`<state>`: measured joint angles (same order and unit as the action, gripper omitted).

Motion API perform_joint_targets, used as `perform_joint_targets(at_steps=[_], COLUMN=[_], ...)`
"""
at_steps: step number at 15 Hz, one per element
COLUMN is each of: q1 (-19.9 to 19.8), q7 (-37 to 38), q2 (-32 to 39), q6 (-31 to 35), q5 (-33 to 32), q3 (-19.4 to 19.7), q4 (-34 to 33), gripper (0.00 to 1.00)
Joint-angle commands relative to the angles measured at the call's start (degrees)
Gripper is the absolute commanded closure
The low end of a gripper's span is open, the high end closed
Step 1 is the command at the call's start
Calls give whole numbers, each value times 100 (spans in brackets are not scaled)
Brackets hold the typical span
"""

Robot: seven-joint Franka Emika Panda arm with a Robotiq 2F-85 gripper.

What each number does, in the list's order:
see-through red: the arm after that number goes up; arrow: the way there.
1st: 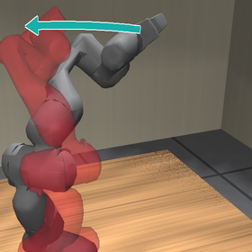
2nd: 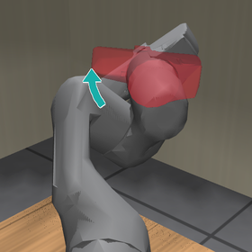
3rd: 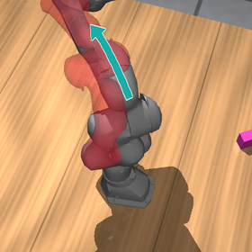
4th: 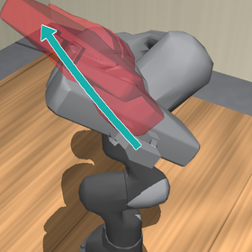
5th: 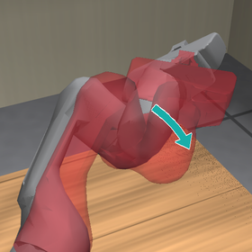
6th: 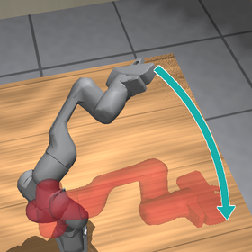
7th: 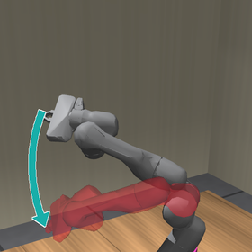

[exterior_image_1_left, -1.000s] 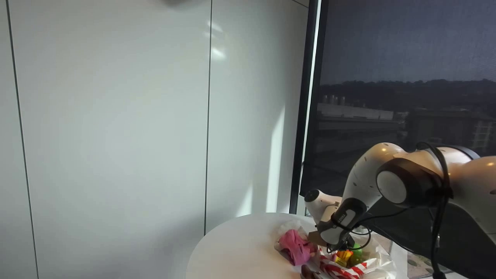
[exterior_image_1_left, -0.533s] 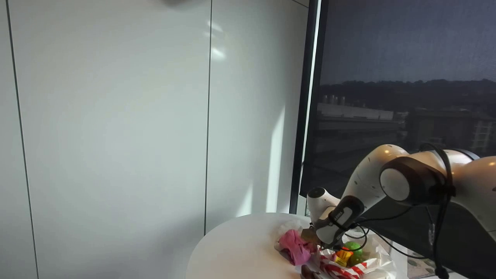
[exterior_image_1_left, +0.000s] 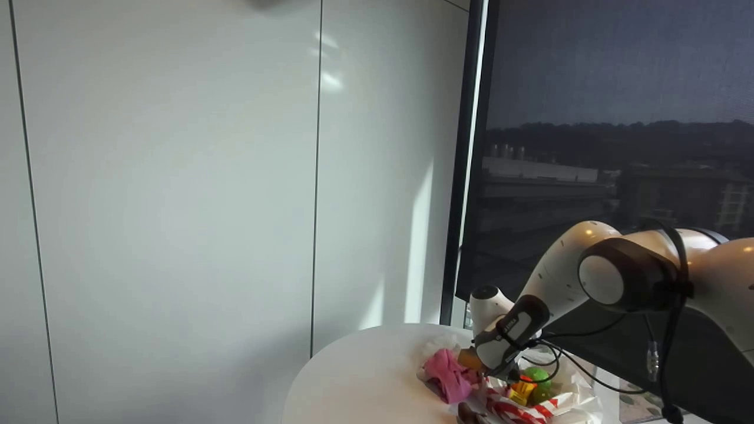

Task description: Put the orange, avocado, apple and two yellow containers in the plastic bag.

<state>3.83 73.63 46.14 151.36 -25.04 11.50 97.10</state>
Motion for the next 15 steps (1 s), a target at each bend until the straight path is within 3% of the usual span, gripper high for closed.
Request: perform_joint_targets(at_steps=[1,4,6,7,9,11,14,15], q1=[128,73,-4,160,475,942,1594,1703], q7=[-372,-792,-1032,-923,-860,-780,-844,-926], q2=[-293,-154,-47,116,331,636,1070,1153], q6=[384,288,562,1296,1778,2360,2880,3011], q5=[418,679,888,723,692,697,1054,1235], q3=[190,166,117,387,828,1507,2378,2504], q4=[287,156,147,157,54,-15,-3,39], gripper=[0,0,0,0,0,0,0,25])
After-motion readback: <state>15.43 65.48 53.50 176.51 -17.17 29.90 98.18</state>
